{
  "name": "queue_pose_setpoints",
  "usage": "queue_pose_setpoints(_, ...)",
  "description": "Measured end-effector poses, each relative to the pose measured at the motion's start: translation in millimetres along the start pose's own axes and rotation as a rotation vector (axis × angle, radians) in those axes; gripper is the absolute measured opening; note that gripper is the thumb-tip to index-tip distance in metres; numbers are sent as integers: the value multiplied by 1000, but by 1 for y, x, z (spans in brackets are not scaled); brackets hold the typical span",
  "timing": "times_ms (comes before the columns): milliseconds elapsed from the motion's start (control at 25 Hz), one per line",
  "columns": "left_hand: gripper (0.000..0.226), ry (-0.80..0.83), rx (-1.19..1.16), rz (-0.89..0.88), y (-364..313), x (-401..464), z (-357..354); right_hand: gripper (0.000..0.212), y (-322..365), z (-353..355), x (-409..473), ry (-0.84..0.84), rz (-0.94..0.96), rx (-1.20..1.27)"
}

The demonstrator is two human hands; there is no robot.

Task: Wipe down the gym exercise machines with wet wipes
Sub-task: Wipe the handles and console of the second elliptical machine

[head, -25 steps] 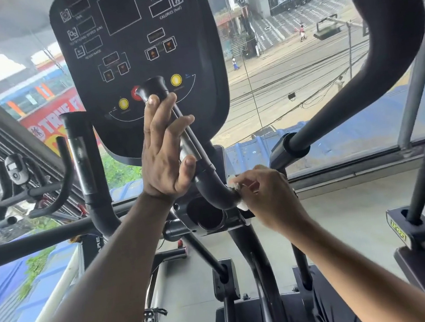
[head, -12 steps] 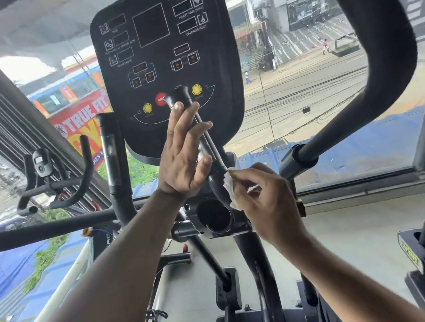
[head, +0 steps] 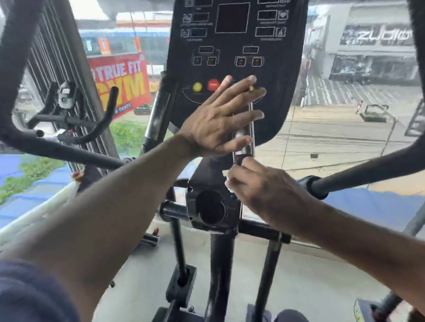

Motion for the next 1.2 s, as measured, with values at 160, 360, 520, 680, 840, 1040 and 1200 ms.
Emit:
queue_pose_setpoints(160, 67, -20, -12, 47, -1, -1, 0, 24, 28, -23, -18, 187, 91, -6)
queue_pose_setpoints(360, 69, -49, -28, 63, -1, -2, -1, 21, 15, -4, 1, 107, 71, -75)
queue_pose_setpoints(520, 66, -79, -26, 56, -1, -2, -2, 21, 5, 4, 8, 49, -44, -120)
queue_pose_setpoints(680, 63, -83, -27, 53, 0, -3, -2, 31, 30, -34, -13, 215, -77, -25)
queue_pose_setpoints(840, 64, -106, -42, 92, -2, -4, -2, 20, 1, -28, -52, 91, -349, 362)
queue_pose_setpoints(1040, 65, -132, -58, 107, -3, -3, -1, 11, -109, -30, -109, -276, -1264, 1009)
queue_pose_setpoints(1200, 67, -124, -88, 104, -4, -5, -2, 19, -106, -79, -57, -9, -1274, 1446)
Point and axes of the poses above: each hand's wrist, its own x-axis towards the middle knuckle, its own z-axis out of the back of the hand, y = z × x, the point moved 9 cm from there along x, towards the middle knuckle, and after that the axes turned 5 degrees about -y, right-handed, at the moved point
